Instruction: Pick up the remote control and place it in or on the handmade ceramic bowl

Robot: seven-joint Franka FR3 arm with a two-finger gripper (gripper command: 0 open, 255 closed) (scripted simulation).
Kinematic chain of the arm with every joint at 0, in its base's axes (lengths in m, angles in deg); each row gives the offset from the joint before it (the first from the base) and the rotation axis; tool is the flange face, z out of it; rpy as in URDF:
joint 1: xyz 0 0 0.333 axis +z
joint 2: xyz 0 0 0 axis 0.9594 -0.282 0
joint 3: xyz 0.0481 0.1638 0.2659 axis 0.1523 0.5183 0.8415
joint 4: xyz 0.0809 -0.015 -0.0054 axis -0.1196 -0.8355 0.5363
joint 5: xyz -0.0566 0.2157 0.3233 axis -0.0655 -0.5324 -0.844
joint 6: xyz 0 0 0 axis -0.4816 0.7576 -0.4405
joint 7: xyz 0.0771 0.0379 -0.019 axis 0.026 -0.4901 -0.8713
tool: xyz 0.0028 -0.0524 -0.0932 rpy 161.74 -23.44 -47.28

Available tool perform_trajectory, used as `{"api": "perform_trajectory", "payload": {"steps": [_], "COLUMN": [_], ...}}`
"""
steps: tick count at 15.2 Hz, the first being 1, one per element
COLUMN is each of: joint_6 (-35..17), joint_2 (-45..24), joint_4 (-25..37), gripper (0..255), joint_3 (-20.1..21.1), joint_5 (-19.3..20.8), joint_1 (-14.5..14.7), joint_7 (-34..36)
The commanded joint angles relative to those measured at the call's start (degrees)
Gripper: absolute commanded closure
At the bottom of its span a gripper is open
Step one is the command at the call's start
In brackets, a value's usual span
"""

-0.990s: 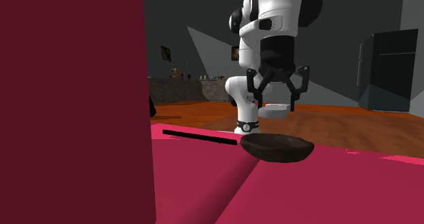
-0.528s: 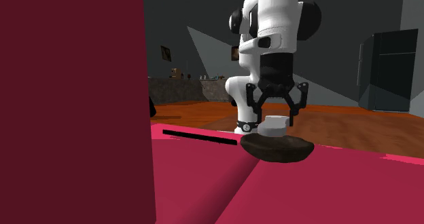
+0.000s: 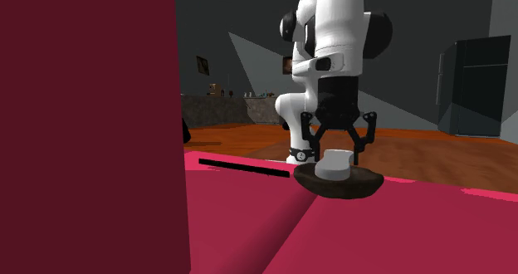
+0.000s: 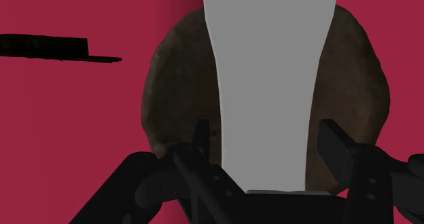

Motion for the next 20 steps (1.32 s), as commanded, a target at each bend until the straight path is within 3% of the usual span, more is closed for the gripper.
{"api": "perform_trajectory", "payload": {"steps": [1, 3, 4, 9, 13, 20], "joint_6": [0.0, 0.0, 0.0, 0.0, 6.8, 6.8], "joint_2": [0.0, 0.0, 0.0, 0.0, 2.7, 2.7], "joint_4": [0.0, 0.0, 0.0, 0.0, 4.1, 4.1], "gripper": [255, 255, 0, 0, 0, 0], "joint_3": [0.0, 0.0, 0.0, 0.0, 0.0, 0.0], "joint_5": [0.0, 0.0, 0.0, 0.0, 0.0, 0.0], "joint_1": [0.0, 0.0, 0.0, 0.0, 0.0, 0.0], "joint_7": [0.0, 0.0, 0.0, 0.0, 0.0, 0.0]}}
